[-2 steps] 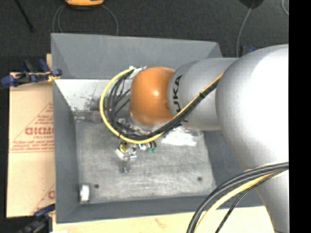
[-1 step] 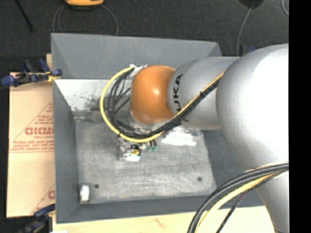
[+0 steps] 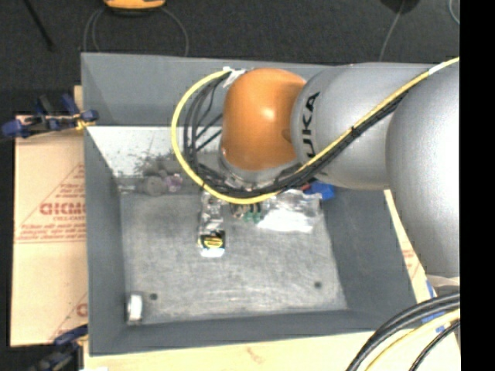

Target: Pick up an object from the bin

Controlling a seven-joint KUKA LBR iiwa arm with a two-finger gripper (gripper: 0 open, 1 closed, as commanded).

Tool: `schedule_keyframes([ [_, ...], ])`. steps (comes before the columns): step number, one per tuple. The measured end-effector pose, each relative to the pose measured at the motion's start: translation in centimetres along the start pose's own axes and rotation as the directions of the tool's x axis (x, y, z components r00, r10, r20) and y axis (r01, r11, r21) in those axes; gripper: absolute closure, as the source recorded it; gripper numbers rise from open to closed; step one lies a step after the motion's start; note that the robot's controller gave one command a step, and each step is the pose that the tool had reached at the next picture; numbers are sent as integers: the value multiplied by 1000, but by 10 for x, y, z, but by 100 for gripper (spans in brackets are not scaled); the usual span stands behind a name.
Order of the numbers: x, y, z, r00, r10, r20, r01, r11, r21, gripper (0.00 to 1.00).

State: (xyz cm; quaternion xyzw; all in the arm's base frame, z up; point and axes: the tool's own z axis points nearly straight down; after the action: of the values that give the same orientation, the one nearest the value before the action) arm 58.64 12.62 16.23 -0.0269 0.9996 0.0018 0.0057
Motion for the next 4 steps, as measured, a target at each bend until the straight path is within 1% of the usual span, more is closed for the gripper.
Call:
schedule_keyframes([
  [1,2,0,4,1000,1,-8,-1,1000,1,0],
  [2,24,-65,89,987,-161,0,161,987,0,0],
  [3,31,-33,88,937,-349,0,349,937,5,0],
  [4,29,-32,85,939,-345,9,345,939,4,100],
])
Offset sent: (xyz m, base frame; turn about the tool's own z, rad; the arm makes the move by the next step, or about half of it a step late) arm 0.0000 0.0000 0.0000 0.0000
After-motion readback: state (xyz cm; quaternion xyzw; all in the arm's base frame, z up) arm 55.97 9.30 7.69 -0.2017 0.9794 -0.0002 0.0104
